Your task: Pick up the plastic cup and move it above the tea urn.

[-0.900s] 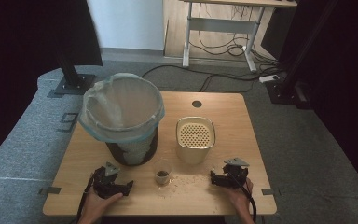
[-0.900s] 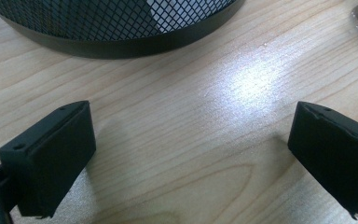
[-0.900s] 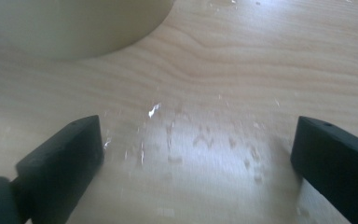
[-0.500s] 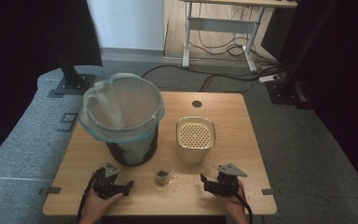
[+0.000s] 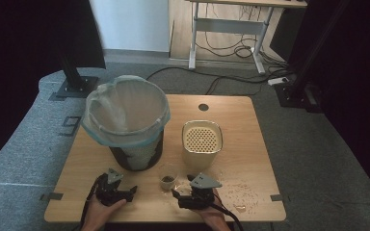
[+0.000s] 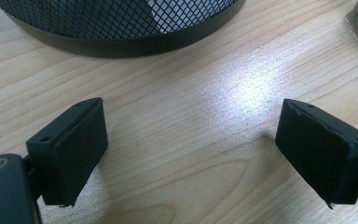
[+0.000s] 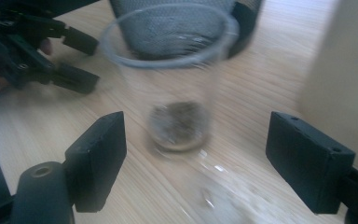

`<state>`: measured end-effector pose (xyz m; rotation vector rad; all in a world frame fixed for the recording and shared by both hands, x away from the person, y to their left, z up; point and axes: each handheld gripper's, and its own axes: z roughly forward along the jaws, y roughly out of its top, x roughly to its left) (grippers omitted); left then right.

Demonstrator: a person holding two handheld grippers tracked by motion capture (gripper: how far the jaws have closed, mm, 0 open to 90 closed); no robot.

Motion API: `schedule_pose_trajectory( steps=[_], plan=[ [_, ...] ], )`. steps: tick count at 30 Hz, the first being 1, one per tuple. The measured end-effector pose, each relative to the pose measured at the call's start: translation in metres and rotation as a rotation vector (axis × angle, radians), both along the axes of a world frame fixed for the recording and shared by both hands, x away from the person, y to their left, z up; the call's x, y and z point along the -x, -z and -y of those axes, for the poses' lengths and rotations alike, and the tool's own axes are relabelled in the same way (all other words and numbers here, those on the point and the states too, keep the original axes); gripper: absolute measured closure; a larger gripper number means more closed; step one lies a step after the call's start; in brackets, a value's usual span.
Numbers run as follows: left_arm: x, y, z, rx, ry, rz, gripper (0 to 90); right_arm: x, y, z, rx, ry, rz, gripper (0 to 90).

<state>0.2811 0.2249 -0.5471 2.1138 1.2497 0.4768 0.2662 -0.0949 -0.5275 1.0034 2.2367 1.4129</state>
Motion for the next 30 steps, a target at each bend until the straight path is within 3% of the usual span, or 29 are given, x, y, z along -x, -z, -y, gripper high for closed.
schedule_pose_trajectory(
  steps=[11, 13, 14, 17, 23, 30],
  plan=[
    [0.001, 0.000, 0.000, -0.002, 0.004, 0.001, 8.7, -0.021, 0.006, -0.042, 0.013, -0.036, 0.033, 21.7],
    [0.001, 0.000, 0.000, -0.003, 0.005, 0.000, 8.7, -0.024, 0.007, -0.048, 0.024, -0.034, 0.047, 24.6],
    [0.001, 0.000, 0.000, -0.002, 0.004, 0.000, 8.7, -0.027, 0.007, -0.052, 0.027, -0.023, 0.060, 30.5],
    [0.001, 0.000, 0.000, -0.002, 0.004, 0.001, 8.7, -0.029, 0.007, -0.053, 0.025, -0.024, 0.066, 32.8],
    [0.001, 0.000, 0.000, -0.001, 0.005, 0.001, 8.7, -0.027, 0.003, -0.041, 0.019, -0.045, 0.063, 36.4],
    [0.001, 0.000, 0.000, -0.001, 0.005, 0.001, 8.7, -0.015, -0.023, -0.006, -0.046, -0.008, 0.100, 37.7]
  ],
)
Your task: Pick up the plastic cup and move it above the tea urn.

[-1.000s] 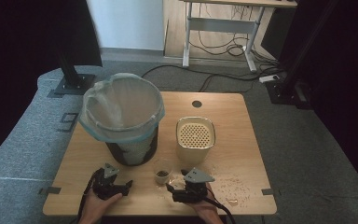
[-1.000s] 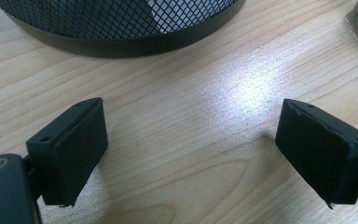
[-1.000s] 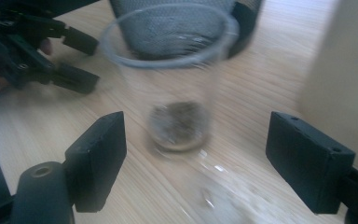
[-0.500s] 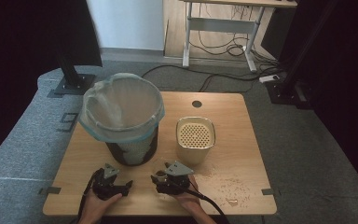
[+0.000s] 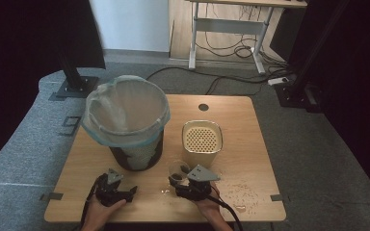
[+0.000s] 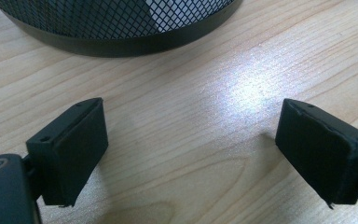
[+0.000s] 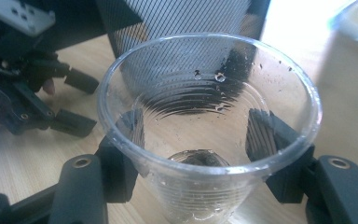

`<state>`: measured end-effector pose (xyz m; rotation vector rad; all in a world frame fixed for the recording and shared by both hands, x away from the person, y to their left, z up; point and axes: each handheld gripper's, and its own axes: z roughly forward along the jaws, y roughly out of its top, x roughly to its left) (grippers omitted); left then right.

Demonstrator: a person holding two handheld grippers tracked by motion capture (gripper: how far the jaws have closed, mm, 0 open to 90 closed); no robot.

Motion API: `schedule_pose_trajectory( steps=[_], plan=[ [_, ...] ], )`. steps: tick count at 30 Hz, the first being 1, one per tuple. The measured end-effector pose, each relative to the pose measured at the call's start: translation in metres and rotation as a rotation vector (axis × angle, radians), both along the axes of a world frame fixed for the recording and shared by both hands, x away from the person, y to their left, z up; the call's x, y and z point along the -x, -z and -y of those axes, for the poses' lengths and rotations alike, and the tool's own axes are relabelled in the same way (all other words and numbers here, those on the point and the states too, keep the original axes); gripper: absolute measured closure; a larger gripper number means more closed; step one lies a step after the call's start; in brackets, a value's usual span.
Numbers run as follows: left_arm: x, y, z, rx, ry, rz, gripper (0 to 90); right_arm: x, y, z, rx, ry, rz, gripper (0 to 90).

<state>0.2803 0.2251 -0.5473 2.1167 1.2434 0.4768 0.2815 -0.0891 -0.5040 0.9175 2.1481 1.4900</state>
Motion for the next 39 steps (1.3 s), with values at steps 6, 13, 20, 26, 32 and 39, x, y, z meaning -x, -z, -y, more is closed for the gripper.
schedule_pose_trajectory(
  steps=[6, 13, 20, 26, 32, 39],
  plan=[
    [0.000, 0.000, 0.000, 0.000, 0.000, 0.001, 8.7, 0.006, -0.016, 0.022, -0.013, 0.022, 0.035, 37.9],
    [0.000, 0.000, 0.000, 0.000, 0.000, 0.000, 8.7, 0.013, -0.032, 0.041, -0.020, 0.038, 0.072, 37.9],
    [0.000, 0.000, 0.000, -0.001, 0.001, -0.001, 8.8, 0.019, -0.057, 0.064, -0.061, 0.078, 0.113, 38.0],
    [0.000, 0.000, 0.000, -0.002, 0.003, -0.002, 8.8, 0.020, -0.081, 0.084, -0.087, 0.112, 0.151, 38.0],
    [0.000, 0.000, 0.000, -0.003, 0.003, -0.002, 8.7, 0.016, -0.094, 0.094, -0.107, 0.140, 0.170, 38.1],
    [0.000, 0.000, 0.000, -0.001, 0.001, -0.003, 8.7, 0.002, -0.110, 0.104, -0.111, 0.185, 0.174, 38.3]
  ],
)
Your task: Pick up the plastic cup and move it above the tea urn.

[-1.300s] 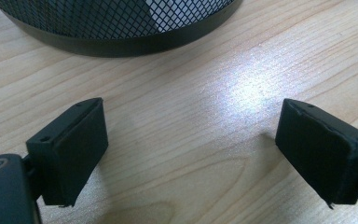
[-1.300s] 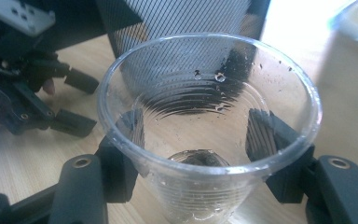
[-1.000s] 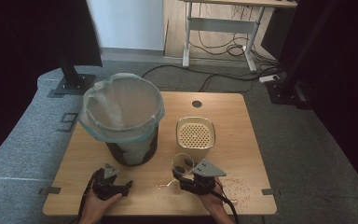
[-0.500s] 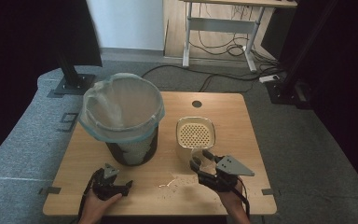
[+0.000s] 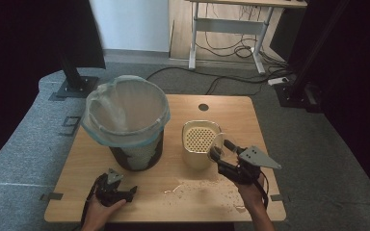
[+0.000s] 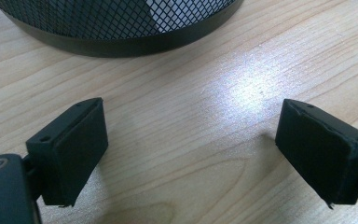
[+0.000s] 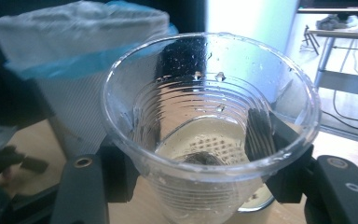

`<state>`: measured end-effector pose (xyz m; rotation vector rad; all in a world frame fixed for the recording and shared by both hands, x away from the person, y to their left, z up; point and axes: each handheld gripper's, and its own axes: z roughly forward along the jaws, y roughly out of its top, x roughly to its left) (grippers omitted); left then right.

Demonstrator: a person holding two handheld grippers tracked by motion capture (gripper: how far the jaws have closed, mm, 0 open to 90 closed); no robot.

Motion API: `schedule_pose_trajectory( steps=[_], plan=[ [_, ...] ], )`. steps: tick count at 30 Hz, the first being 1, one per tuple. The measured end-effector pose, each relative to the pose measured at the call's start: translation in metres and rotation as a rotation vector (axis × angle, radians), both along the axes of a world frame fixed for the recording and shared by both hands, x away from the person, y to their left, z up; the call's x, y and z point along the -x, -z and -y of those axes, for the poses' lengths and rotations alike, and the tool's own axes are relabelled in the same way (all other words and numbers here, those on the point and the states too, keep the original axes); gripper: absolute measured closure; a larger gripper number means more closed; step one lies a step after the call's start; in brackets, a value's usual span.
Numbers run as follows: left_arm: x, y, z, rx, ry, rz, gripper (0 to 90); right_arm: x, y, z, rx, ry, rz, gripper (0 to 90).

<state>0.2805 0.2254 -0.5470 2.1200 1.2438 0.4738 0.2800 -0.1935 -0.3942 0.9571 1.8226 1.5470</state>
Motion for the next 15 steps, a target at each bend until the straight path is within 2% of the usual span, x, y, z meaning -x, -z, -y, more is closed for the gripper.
schedule_pose_trajectory(
  steps=[3, 6, 15],
  plan=[
    [0.000, 0.000, 0.000, 0.000, 0.000, 0.000, 8.7, -0.010, -0.009, 0.006, -0.020, 0.030, -0.002, 38.5],
    [0.000, 0.000, 0.000, 0.000, 0.000, 0.000, 8.7, -0.014, -0.013, 0.008, -0.018, 0.040, 0.001, 38.5],
    [0.000, 0.000, 0.000, 0.001, 0.000, 0.001, 8.7, -0.037, -0.029, 0.008, 0.017, 0.068, -0.009, 38.6]
  ],
)
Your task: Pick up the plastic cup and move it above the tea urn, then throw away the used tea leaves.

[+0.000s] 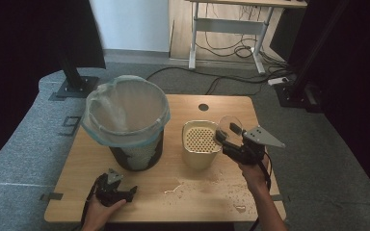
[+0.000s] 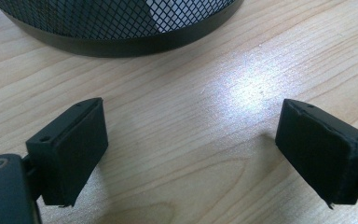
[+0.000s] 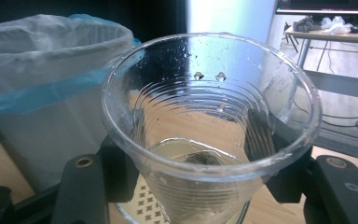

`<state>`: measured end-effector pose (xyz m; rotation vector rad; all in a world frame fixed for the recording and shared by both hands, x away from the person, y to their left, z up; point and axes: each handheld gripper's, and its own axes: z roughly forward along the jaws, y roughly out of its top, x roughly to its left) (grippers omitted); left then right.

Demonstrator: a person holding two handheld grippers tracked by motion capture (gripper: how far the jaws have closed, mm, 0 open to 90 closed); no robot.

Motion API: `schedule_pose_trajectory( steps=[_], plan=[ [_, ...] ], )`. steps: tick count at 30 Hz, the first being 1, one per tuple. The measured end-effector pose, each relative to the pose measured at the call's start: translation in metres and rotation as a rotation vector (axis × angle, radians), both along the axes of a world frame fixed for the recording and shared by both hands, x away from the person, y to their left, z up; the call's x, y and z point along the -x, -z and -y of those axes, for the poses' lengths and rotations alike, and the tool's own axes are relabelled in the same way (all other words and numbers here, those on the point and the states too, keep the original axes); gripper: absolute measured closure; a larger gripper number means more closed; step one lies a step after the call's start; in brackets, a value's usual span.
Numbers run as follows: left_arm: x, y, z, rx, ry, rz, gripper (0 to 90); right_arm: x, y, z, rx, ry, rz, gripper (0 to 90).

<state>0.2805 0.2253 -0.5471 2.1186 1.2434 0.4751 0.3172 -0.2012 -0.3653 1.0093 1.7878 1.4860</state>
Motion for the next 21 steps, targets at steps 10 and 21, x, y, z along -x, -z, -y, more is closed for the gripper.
schedule_pose_trajectory(
  steps=[10, 21],
  plan=[
    [0.000, 0.000, 0.000, 0.001, 0.002, 0.000, 8.7, -0.035, -0.006, -0.002, -0.006, 0.023, -0.026, 38.7],
    [0.000, 0.000, 0.000, 0.001, 0.003, 0.000, 8.7, -0.056, -0.005, -0.010, 0.005, 0.038, -0.045, 38.5]
  ],
)
